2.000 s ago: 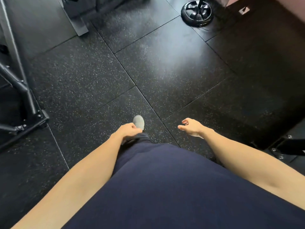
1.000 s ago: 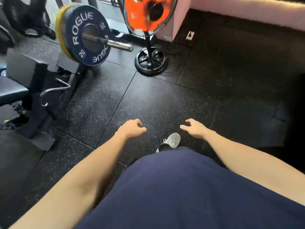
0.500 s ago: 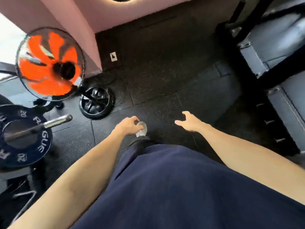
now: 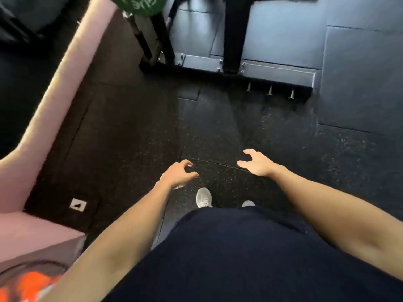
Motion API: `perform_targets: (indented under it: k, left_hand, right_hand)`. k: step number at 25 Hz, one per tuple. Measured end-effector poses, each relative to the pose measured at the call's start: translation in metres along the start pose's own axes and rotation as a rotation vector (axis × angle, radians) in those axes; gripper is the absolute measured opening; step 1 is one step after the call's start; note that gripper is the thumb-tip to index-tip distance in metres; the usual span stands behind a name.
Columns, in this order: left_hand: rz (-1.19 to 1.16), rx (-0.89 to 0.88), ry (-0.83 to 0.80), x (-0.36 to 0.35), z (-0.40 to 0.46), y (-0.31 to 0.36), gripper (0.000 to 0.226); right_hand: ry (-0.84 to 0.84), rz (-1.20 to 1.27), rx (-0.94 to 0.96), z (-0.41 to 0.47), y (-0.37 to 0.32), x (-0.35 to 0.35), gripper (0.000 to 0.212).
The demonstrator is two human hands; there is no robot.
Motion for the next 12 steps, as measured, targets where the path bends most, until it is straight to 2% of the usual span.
perform_targets:
  k: [6, 12]
  left_hand:
    - [0.176, -0.167, -0.048, 0.052, 0.04, 0.045, 0.059]
    - [0.134, -0.311, 0.147, 0.171, 0.048, 0.125, 0.061]
  right_hand:
    - [0.146, 0.146, -0.09, -0.023, 0.007, 0.021, 0.068]
    - [0.369, 0.172, 0.045, -0.034, -0.062, 0.113, 0.066]
Point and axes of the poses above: each hand's wrist, its own z-axis towards the middle knuckle, its own x-axis out of the back of the hand, y = z × x, the point moved 9 cm from there along z, towards the middle knuckle, and after that the axes turned 3 degrees about -y, right-handed, at the moved point
